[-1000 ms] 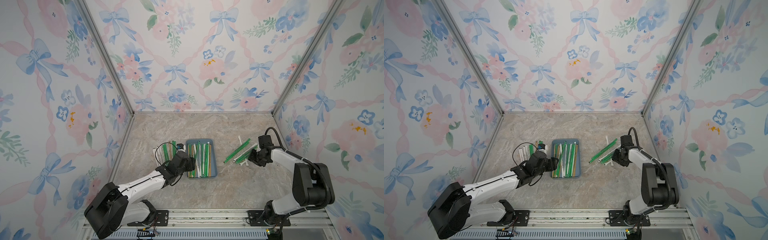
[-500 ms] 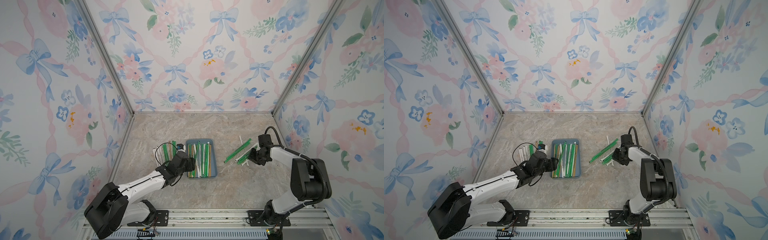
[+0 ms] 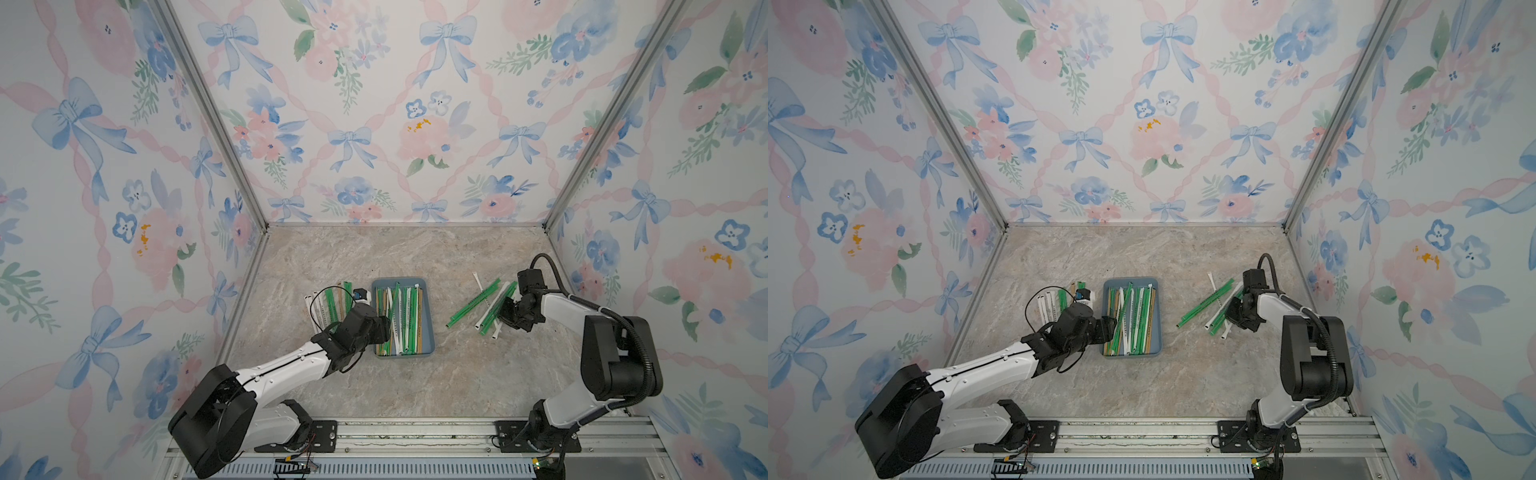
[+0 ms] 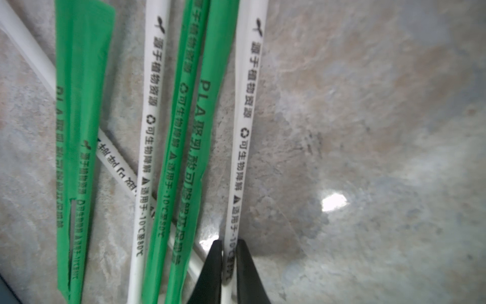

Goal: Put the straws into the storage box
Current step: Pick up the straw from the center of the board, then place the straw in the storage box.

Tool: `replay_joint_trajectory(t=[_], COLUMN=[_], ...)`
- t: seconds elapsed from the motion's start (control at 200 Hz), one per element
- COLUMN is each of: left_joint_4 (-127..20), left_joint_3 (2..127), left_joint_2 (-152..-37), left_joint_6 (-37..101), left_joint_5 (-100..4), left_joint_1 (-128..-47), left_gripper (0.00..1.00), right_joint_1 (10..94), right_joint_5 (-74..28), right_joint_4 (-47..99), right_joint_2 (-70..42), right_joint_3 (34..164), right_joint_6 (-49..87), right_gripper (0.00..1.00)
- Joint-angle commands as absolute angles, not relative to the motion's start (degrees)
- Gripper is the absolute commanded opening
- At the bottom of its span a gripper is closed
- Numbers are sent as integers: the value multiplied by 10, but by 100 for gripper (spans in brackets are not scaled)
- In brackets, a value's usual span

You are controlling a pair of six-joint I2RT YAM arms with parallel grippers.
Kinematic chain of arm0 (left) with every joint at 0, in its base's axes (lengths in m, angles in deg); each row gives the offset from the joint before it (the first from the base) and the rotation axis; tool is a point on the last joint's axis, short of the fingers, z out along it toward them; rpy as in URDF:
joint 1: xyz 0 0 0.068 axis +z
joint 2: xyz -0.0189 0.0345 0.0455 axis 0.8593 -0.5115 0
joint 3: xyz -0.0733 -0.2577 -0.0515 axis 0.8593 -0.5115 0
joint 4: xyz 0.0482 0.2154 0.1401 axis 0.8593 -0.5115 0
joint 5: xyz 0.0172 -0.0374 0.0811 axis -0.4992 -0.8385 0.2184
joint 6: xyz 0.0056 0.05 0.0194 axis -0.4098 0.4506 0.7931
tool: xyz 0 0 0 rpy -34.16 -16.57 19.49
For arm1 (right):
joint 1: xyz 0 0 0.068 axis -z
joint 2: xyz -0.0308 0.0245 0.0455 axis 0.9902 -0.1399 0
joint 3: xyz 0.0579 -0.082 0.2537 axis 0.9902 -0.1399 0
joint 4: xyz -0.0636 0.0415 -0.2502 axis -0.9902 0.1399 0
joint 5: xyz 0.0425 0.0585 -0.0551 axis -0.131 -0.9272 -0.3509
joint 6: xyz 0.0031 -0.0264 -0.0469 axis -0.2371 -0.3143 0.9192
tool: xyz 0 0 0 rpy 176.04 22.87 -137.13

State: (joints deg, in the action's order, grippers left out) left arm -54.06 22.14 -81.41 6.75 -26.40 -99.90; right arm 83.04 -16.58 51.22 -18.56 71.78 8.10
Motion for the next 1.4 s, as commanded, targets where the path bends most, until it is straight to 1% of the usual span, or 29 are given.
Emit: replay_joint_trajectory(t=[0.0, 0.34, 0.49, 0.595, 0.7, 0.815, 0.93, 1.125, 1.31, 1.395], left_joint_4=[-538, -539, -539, -539, -539, -539, -540, -541, -542, -545], left_joint_3=[216, 223, 220, 219, 217, 207, 193, 167, 143, 135], left_joint_2=[-812, -822, -820, -819, -814, -804, -791, -761, -734, -729], left_joint_6=[75, 75, 73, 71, 68, 61, 58, 51, 39, 33], left_joint_5=[-252, -251, -238, -236, -229, -211, -201, -197, -207, -214], left_joint_1=[-1002, -1002, -1002, -1002, -1001, -999, -993, -975, -943, -929], left_gripper=[69, 69, 69, 69, 69, 69, 69, 69, 68, 68], right_joint_1=[831, 785, 718, 660, 599, 531, 483, 452, 436, 429], right_joint_5=[-168, -162, -169, -217, -262, -290, -306, -314, -282, -268], right_joint_4=[551, 629, 632, 582, 512, 442, 401, 373, 422, 425], right_joint_2=[-168, -61, -22, -18, -36, -77, -128, -189, -235, -242], right_joint_3=[715, 755, 785, 790, 790, 796, 810, 824, 845, 844], right_joint_6=[96, 108, 109, 87, 55, 27, 11, -18, -14, -13], right_gripper=[13, 12, 12, 12, 12, 12, 12, 13, 15, 14])
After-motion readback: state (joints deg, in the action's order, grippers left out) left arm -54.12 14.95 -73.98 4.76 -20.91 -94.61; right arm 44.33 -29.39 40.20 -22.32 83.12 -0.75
